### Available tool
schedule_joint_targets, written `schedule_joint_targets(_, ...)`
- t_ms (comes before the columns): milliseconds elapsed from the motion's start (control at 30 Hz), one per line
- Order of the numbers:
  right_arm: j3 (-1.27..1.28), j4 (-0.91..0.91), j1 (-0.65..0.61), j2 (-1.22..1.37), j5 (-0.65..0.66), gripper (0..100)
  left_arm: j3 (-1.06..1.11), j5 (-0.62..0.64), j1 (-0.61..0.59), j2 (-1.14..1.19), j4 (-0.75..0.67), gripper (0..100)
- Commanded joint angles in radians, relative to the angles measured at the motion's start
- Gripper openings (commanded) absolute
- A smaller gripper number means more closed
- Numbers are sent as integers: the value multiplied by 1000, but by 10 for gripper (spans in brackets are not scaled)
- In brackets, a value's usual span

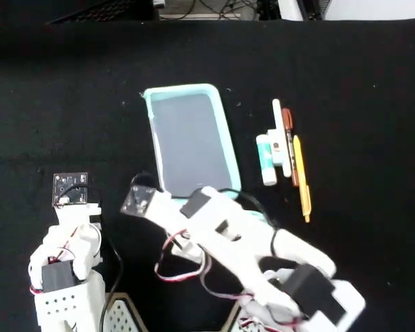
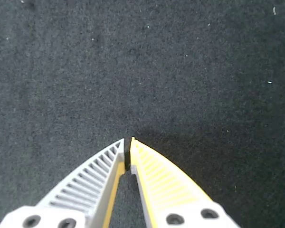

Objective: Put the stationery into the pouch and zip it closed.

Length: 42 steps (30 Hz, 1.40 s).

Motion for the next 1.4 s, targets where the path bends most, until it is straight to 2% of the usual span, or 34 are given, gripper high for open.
schedule_joint_targets(0, -101, -35, -11, 90, -14, 229, 16, -6, 8, -8, 5, 47)
schedule_joint_targets(200, -223, 52, 0, 228, -12, 209, 16, -6, 8, -8, 5, 47)
schedule_joint_targets(333, -237, 57, 0, 236, -12, 10, 16, -6, 8, -8, 5, 47)
schedule_joint_targets(533, -214, 75, 64, 142, -25, 12, 16, -6, 8, -8, 5, 47)
schedule_joint_targets(667, -145, 78, 133, -27, -34, 12, 16, -8, 13, -8, 5, 47)
schedule_joint_targets(867, 15, 74, 149, -303, -25, 12, 16, -8, 15, -8, 5, 48)
schedule_joint_targets(1033, 82, 81, 218, -470, -29, 12, 16, -11, 16, -9, -2, 51)
schedule_joint_targets(1100, 82, 97, 241, -524, -28, 12, 12, -60, 25, -9, -46, 51)
schedule_joint_targets(1167, 58, 147, 247, -572, -26, 12, 2, -181, 8, -9, -132, 48)
schedule_joint_targets(1233, 10, 218, 247, -610, -25, 12, -24, -250, -1, -9, -219, 48)
schedule_joint_targets(1367, -171, 358, 249, -668, 6, 12, -173, -198, 12, -8, -285, 51)
